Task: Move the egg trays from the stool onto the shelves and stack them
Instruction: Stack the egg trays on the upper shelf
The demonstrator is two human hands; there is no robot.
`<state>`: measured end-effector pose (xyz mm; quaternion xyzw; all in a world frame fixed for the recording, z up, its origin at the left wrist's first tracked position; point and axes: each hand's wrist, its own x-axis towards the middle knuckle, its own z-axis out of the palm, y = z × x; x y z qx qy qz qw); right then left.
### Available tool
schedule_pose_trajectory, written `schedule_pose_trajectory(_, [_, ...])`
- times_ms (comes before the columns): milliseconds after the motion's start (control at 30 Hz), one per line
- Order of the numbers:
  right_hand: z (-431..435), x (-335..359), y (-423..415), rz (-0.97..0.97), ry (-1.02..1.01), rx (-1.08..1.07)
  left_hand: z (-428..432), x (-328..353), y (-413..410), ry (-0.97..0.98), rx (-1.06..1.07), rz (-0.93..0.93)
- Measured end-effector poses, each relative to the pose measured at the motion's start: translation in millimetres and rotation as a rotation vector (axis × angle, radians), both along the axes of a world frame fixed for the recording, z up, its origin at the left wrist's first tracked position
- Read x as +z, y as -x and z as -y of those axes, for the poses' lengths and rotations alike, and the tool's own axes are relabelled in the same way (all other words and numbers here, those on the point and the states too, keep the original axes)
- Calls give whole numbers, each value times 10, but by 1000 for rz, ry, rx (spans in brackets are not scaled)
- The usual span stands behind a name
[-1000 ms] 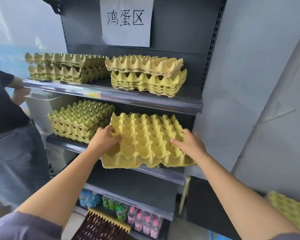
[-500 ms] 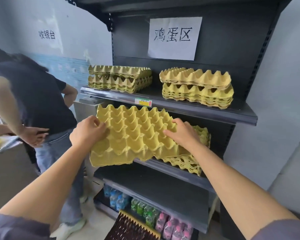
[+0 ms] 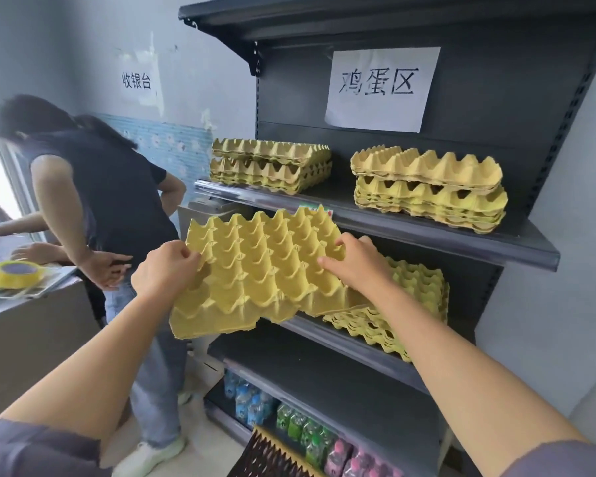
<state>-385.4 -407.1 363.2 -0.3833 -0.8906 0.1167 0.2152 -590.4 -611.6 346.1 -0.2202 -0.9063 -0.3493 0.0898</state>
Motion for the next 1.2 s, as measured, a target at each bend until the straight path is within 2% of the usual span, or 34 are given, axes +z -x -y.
schedule_pose_trajectory(133, [37, 265, 125, -88, -185, 53, -6, 20, 77, -79, 12, 7])
schedule_pose_trajectory(233, [-86, 422, 148, -157, -237, 32, -214, 168, 95, -150, -18, -12])
schedule_pose_trajectory(400, [-496, 645, 134, -236, -222, -35, -726, 425, 141, -213, -152, -40])
schedule_pose_trajectory(600, [-1012, 895, 223, -298, -193, 43, -1239, 695, 210, -217, -270, -68])
schedule_pose_trajectory(733, [-1247, 1037, 359, -308, -215, 65, -1418, 879, 342, -171, -269, -148])
schedule_pose_trajectory(867, [-1433, 1185, 520, -359, -238, 76, -1652, 1167, 492, -209, -272, -242])
schedule_pose_trajectory(1033, [-1591, 1329, 807, -408, -232, 80, -1909, 1463, 892, -290, -280, -159])
schedule_pose_trajectory(1200, [-1729, 1551, 1267, -496, -160, 21, -2219, 1713, 1438, -311, -361, -180])
